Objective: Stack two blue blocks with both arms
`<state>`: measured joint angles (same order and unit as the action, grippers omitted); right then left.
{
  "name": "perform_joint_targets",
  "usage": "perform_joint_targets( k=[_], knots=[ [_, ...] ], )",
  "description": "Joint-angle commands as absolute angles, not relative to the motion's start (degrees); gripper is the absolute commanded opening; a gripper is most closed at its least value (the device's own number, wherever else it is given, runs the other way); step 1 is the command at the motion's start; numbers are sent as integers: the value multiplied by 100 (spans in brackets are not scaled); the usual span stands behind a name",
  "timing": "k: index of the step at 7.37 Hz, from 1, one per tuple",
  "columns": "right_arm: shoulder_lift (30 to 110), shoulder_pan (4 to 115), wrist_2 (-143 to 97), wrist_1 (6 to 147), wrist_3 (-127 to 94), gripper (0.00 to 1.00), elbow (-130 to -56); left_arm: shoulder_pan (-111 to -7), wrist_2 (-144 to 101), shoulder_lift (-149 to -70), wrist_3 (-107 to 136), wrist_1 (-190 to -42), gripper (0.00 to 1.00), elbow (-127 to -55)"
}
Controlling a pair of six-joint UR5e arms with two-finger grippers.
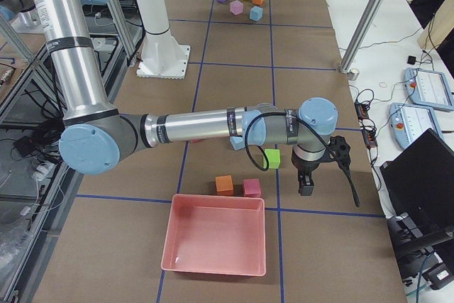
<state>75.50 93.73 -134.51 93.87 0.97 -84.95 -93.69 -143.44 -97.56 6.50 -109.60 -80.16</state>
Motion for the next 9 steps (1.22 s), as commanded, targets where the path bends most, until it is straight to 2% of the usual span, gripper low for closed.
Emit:
perform_joint_targets(
  k=[1,4,7,9],
  knots=[
    [7550,9378,-13473,9422,88,100,-8551,-9369,-14344,-9756,650,-10960,98,-8016],
    [7541,9221,-13465,9369,62,100,-8840,-9378,-14353,-9747,650,-10960,98,-8033],
    [7620,8413,-13526,9378,53,100,-9228,-9369,-14353,-9756,650,-10951,98,-8033],
    [7917,7913,-13606,9369,-671,100,-9927,-9369,-14370,-9747,650,-10951,98,-8033]
  ],
)
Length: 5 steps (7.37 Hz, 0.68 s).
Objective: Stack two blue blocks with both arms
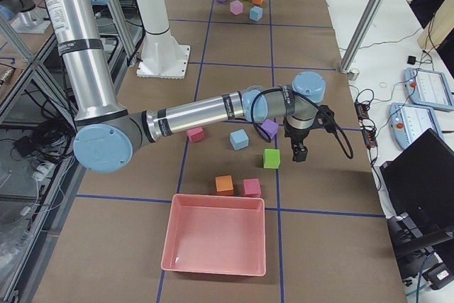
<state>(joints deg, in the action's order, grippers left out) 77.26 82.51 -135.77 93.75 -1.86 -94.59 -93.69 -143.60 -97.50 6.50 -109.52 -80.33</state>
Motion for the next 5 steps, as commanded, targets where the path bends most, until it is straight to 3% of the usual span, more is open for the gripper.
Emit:
perform_joint_targets(
  k=[1,4,5],
  knots=[
    [8128,7614,-13571,9317,-833,100,-10375,-9369,-14370,-9756,650,-10951,98,-8033],
    [8191,6831,-13544,9036,-1080,100,-10494,-9369,-14361,-9747,650,-10951,98,-8033],
    [8661,6699,-13396,8348,-1098,100,-10485,-9369,-14361,-9747,659,-10951,98,-8033]
  ],
)
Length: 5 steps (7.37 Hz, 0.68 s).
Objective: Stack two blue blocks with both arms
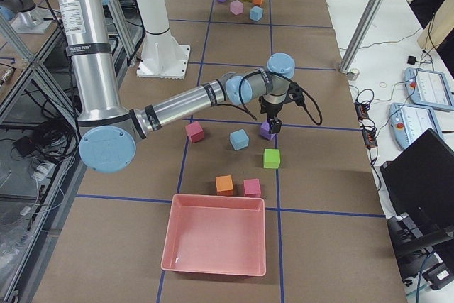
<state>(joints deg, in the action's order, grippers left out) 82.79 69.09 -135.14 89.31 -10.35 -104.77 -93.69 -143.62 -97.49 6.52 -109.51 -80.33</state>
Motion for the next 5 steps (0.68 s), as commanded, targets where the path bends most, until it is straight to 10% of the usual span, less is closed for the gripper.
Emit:
perform_joint_targets(
  k=[1,5],
  knots=[
    [8962,6497,-13125,7488,-1551,100,-10451,-9369,-14361,-9747,659,-10951,98,-8025],
    [8974,5662,-12561,6961,-2213,100,-10441,-9369,-14370,-9747,659,-10951,98,-8024]
  ],
)
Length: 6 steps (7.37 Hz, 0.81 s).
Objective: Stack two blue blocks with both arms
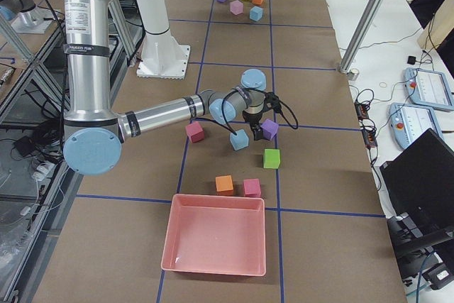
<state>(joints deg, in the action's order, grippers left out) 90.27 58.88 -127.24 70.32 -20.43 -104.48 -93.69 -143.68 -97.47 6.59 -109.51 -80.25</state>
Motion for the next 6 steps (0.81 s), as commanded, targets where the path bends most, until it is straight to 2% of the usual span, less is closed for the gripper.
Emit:
perform_joint_targets(
  k=[1,6],
  knots=[
    [8895,5486,-12438,6961,-2371,100,-10441,-9369,-14370,-9747,659,-10951,98,-8024],
    [9184,5265,-12296,6787,-2417,100,-10362,-9369,-14361,-9756,659,-10951,98,-8016]
  ],
)
